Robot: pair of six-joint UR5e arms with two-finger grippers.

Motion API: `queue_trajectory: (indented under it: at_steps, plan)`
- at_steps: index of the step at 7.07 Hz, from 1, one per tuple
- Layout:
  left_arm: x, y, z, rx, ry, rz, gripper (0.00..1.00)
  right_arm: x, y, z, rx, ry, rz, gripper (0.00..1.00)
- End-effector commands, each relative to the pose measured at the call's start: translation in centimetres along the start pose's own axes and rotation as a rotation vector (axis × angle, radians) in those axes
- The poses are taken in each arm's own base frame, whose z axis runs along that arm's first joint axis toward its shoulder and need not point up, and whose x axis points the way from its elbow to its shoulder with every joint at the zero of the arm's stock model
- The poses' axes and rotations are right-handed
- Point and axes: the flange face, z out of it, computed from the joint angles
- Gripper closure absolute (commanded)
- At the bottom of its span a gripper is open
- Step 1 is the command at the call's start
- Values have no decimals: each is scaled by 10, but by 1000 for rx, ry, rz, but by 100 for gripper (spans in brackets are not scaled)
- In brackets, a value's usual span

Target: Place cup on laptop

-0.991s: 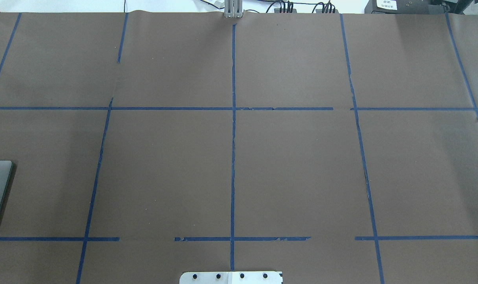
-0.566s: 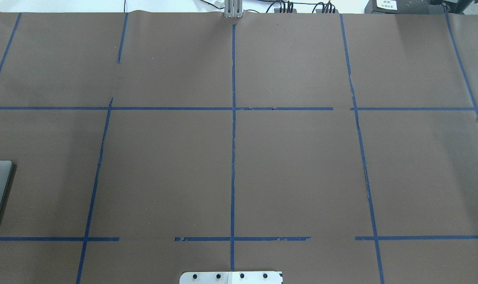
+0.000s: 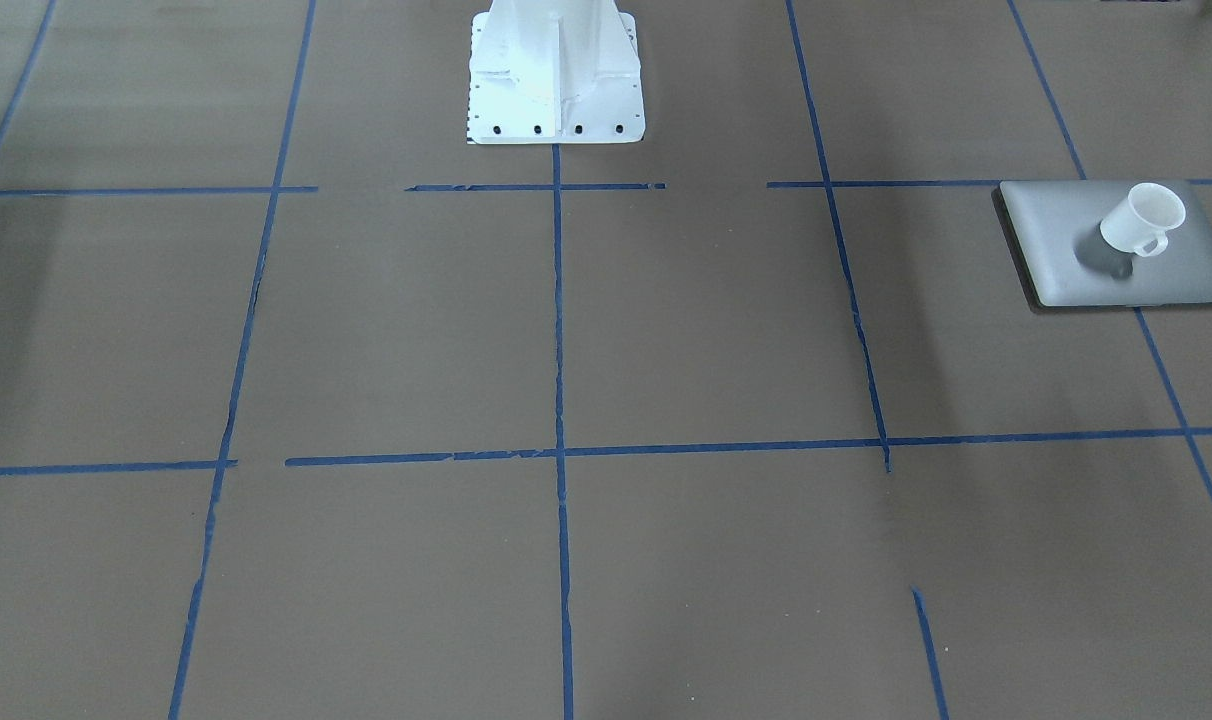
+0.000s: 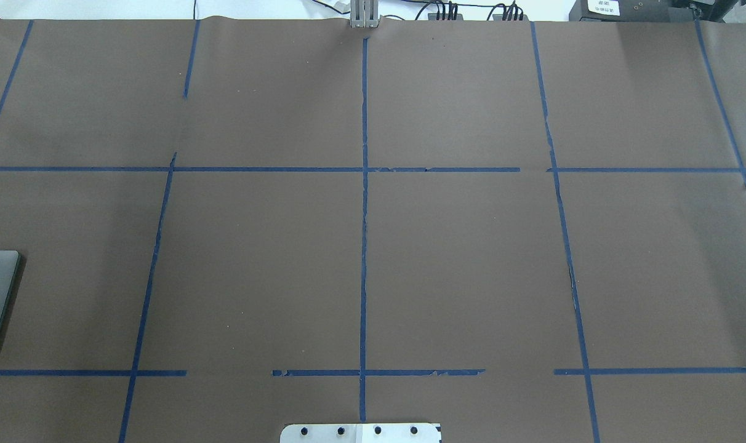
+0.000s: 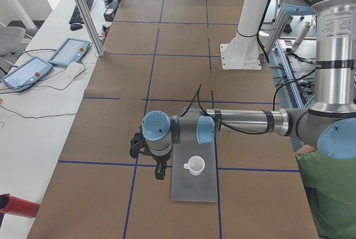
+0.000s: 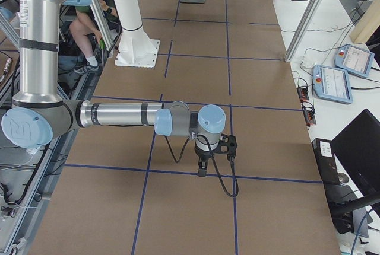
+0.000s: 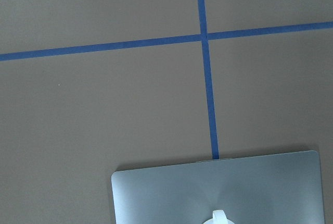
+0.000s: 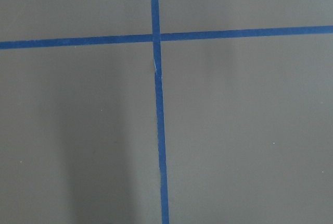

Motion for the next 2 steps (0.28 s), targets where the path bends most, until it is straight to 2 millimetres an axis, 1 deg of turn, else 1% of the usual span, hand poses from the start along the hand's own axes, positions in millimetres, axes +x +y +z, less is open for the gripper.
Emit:
queue_trajectory:
  at_steps: [1, 2]
  plan:
    - [1, -2, -1, 2, 0, 3, 0, 0, 0, 0, 0, 0, 0, 0]
    - [2, -3, -1, 3, -1, 5, 0, 0, 0, 0, 0, 0, 0, 0]
